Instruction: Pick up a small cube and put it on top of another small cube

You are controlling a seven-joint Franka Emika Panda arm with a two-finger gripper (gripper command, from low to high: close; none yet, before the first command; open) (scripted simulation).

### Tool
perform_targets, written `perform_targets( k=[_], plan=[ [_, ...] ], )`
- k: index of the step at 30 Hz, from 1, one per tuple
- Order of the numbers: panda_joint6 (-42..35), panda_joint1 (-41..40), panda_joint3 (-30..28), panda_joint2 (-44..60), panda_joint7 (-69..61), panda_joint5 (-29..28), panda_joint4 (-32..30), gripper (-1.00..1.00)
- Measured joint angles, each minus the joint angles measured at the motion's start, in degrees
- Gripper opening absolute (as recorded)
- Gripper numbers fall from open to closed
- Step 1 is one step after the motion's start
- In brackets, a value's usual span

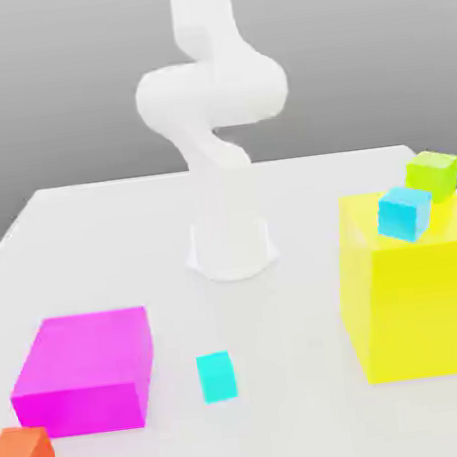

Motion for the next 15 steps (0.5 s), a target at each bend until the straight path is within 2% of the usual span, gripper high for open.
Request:
perform_targets(
  k=[9, 15],
  plan=[
    [4.7, 2.5, -10.9, 18.9, -11.6, 6.5, 0.2, 0.0],
    [7.6, 2.0, -16.0, 31.5, -20.2, 12.1, 0.3, 0.0]
  ],
)
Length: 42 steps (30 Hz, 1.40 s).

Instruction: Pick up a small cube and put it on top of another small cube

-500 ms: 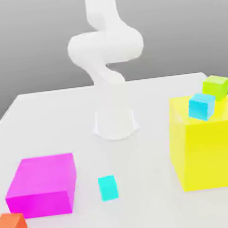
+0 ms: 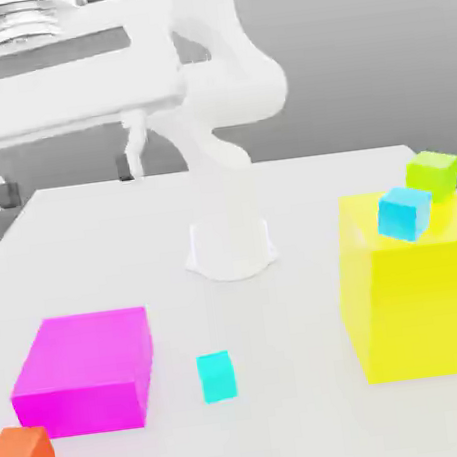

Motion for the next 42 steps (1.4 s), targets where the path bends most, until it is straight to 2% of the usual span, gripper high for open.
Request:
perform_targets(
  k=[8, 15, 19, 20, 27, 32, 36, 42],
  plan=[
    [4.1, -5.1, -2.6, 16.4, -9.9, 5.3, 0.1, 0.0],
    [8.9, -9.6, -4.6, 29.0, -14.8, 4.5, -0.1, 0.0],
    [14.5, -13.6, -0.6, 37.3, -18.5, 8.7, 1.5, 0.0],
    [15.7, -14.5, 0.5, 38.9, -19.3, 9.7, 1.9, -1.0],
    [15.7, -14.5, 0.6, 39.0, -19.4, 9.8, 1.9, -1.0],
    [10.1, -11.0, -3.1, 30.2, -15.6, 5.4, 0.4, -1.0],
    [9.3, -7.5, -2.6, 23.3, -13.3, 2.7, -5.1, -1.0],
    [9.7, -2.1, -0.2, 12.1, -8.6, -4.2, -15.7, -1.0]
  ],
)
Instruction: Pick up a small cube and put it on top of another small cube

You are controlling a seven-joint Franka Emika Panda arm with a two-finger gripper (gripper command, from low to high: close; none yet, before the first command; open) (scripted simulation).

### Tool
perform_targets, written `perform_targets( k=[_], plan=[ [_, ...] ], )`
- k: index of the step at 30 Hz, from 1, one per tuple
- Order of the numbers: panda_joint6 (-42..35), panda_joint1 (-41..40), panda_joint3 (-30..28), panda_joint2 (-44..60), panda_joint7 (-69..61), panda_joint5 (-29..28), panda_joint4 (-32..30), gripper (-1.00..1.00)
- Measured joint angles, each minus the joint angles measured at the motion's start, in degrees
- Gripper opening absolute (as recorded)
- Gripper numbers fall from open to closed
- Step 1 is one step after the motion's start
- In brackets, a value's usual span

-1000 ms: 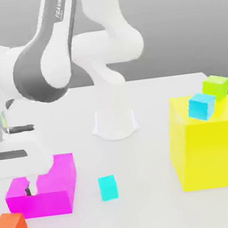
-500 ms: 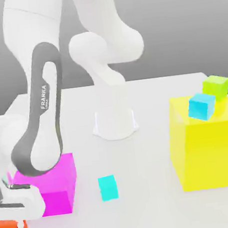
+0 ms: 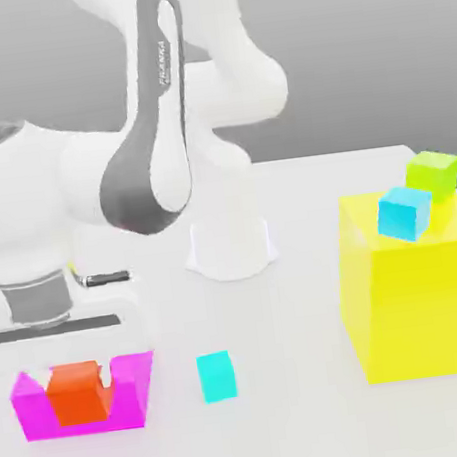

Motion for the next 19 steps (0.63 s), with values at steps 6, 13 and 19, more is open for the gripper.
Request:
perform_targets(
  k=[6, 13, 19],
  plan=[
    [1.4, 2.9, 3.8, -11.9, 5.8, -9.3, -12.2, -1.0],
    [8.8, 3.6, 6.8, -10.4, 7.1, -12.8, -19.3, -1.0],
    [17.4, 3.5, 8.5, -1.3, 3.4, -7.5, -19.1, 1.0]
  ],
)
